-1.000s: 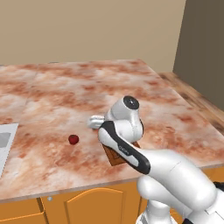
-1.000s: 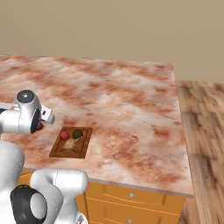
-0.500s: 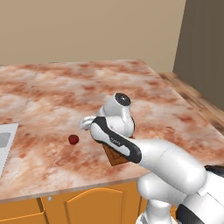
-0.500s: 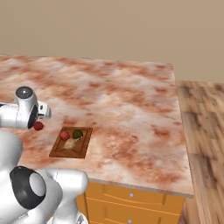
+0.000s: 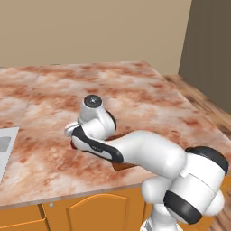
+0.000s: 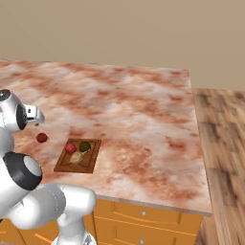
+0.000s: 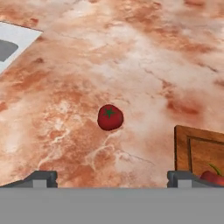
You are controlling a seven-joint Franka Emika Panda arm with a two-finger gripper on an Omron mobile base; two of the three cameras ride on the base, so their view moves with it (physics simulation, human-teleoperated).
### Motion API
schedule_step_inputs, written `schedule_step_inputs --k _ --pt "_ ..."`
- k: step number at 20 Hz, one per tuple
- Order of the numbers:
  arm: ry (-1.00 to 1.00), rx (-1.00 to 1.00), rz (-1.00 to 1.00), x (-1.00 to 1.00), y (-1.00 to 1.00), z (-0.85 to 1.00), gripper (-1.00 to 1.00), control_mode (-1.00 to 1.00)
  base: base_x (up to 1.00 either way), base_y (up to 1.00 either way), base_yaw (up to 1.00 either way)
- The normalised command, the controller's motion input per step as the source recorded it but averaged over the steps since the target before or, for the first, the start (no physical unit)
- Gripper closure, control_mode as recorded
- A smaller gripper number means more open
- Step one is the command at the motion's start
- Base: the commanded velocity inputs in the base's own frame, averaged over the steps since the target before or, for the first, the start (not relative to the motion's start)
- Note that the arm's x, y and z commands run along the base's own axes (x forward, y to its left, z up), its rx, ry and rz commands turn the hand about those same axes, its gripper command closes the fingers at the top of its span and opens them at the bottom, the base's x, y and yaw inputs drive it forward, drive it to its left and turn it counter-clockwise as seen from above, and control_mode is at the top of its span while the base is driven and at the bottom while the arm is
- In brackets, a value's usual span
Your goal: Place the avocado, onion, tomato, and bell pepper on the cutting board.
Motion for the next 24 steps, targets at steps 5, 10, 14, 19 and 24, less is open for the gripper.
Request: schedule_step_inputs --k 5,10,14,19,24 --pt "0.1 -0.15 0.0 0.37 0.38 0.0 -1.0 -1.0 0.0 0.0 0.0" --pt "0.17 -0.05 0.0 0.39 0.16 0.0 -1.0 -1.0 0.0 0.0 0.0" --pt "0.11 0.0 0.0 0.29 0.0 -0.24 -1.0 -1.0 0.0 0.0 0.0" --pt "0.11 0.0 0.0 0.27 0.04 -0.42 -1.0 -1.0 0.0 0.0 0.0" --pt "0.13 0.0 0.0 0.38 0.09 -0.42 -1.0 -1.0 0.0 0.0 0.0"
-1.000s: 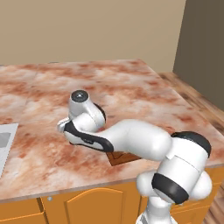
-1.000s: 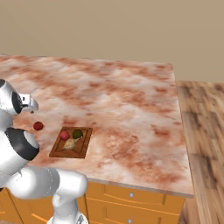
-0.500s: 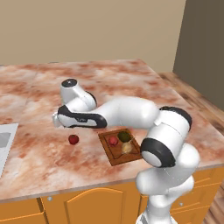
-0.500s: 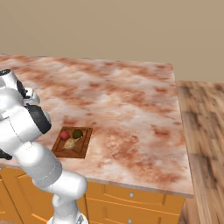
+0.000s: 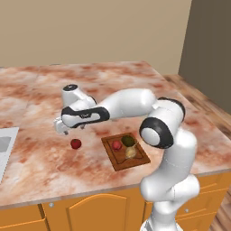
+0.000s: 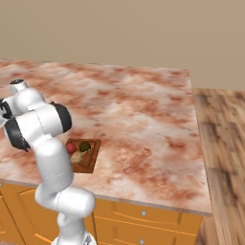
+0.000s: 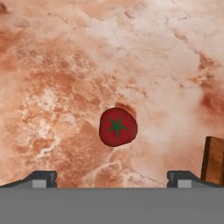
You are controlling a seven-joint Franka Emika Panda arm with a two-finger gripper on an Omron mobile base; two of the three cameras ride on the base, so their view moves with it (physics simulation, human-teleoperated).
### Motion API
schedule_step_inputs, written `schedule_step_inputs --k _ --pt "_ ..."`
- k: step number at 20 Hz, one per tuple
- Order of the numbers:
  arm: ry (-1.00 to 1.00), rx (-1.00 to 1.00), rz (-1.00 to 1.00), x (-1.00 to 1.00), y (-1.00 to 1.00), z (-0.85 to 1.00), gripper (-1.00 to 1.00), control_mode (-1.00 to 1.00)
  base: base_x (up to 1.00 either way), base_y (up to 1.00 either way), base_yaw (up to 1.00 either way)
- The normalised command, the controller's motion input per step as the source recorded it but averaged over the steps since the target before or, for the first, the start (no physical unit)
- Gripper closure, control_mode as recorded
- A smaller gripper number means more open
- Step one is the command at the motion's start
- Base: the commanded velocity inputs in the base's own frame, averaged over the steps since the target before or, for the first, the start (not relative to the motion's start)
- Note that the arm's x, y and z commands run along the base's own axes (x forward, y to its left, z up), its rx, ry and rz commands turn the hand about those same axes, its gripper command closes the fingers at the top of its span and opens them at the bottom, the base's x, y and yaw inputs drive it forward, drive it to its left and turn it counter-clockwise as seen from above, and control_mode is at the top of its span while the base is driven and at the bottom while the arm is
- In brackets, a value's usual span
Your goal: Place the avocado, onion, tomato, and bell pepper on the cutting board.
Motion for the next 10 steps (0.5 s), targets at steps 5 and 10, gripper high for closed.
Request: schedule_step_inputs --k 5,10 --pt "0.07 -0.02 0.0 0.36 0.11 -0.25 -1.0 -1.0 0.0 0.0 0.0" --pt "0.06 -0.05 0.0 0.2 0.08 -0.13 -1.0 -1.0 0.0 0.0 0.0"
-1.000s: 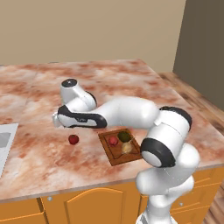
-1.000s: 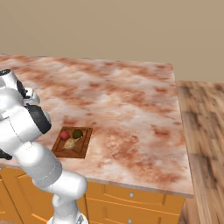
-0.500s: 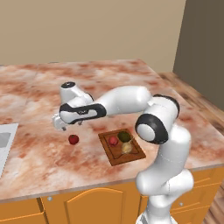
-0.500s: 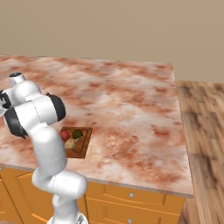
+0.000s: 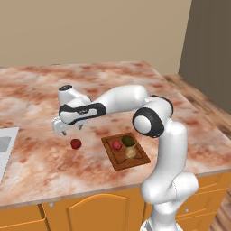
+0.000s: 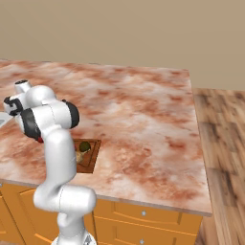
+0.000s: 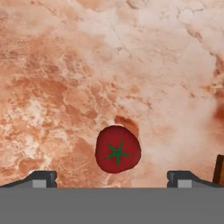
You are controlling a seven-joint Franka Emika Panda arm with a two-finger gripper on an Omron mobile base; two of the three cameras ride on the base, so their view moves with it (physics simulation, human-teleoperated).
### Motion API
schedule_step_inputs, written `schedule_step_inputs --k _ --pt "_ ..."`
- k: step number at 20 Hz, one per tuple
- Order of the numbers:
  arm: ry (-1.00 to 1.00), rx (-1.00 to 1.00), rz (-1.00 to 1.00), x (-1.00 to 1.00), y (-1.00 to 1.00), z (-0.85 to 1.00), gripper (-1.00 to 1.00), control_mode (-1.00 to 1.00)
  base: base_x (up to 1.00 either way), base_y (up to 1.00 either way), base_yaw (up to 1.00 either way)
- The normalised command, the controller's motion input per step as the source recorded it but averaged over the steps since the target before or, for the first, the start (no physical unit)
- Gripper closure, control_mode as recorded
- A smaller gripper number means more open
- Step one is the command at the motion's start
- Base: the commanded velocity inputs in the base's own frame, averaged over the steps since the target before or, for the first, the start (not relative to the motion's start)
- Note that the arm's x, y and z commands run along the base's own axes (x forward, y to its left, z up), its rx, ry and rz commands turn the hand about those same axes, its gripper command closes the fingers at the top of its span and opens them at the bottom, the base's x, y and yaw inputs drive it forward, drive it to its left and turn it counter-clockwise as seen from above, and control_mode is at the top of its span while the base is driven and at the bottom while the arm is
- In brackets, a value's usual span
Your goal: Place the avocado, onion, tomato, and bell pepper on the cutting board.
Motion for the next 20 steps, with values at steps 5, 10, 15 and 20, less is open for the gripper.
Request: schedule_step_inputs --k 5,10,15,20 --pt "0.07 -0.05 0.0 0.0 0.0 -0.15 -1.0 -1.0 0.0 0.0 0.0" --pt "0.08 -0.03 0.0 0.0 0.0 -0.21 -1.0 -1.0 0.0 0.0 0.0" --pt "0.08 -0.02 0.0 0.0 0.0 -0.23 -1.0 -1.0 0.0 0.0 0.0" --pt "0.06 0.0 0.0 0.01 -0.01 -0.2 -1.0 -1.0 0.0 0.0 0.0"
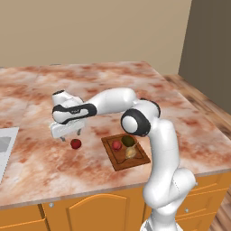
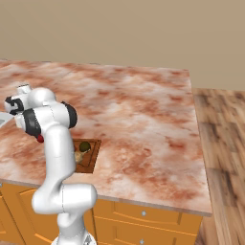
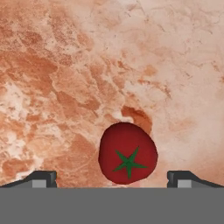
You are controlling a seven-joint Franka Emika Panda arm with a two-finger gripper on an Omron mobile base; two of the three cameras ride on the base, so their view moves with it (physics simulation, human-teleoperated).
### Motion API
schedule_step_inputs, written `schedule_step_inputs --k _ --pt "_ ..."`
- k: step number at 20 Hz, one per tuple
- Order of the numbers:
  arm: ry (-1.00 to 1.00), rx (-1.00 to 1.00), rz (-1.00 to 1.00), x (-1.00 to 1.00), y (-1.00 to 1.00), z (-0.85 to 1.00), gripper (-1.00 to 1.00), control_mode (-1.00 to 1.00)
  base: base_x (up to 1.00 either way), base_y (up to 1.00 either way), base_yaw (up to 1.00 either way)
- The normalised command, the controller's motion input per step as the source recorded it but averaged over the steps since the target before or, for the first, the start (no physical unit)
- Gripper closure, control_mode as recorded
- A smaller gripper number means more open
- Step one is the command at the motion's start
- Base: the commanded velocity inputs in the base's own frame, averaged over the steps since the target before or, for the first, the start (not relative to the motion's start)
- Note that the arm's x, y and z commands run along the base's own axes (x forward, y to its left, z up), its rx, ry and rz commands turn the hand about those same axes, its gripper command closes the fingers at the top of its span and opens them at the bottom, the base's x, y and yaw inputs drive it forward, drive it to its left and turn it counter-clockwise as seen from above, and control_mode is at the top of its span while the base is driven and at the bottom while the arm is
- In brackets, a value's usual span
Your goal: Place the avocado, onion, tomato, and bell pepper on the cutting board.
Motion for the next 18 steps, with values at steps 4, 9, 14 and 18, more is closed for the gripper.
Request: schedule_step_inputs --k 4,9,14,18 --pt "0.05 0.0 0.0 0.02 -0.1 -0.16 -1.0 -1.0 0.0 0.0 0.0" --pt "0.03 0.0 0.0 0.05 -0.25 -0.12 -1.0 -1.0 0.0 0.0 0.0" --pt "0.03 0.0 0.0 0.0 -0.14 -0.15 -1.0 -1.0 0.0 0.0 0.0" --pt "0.04 0.0 0.0 0.0 -0.01 -0.25 -1.0 -1.0 0.0 0.0 0.0"
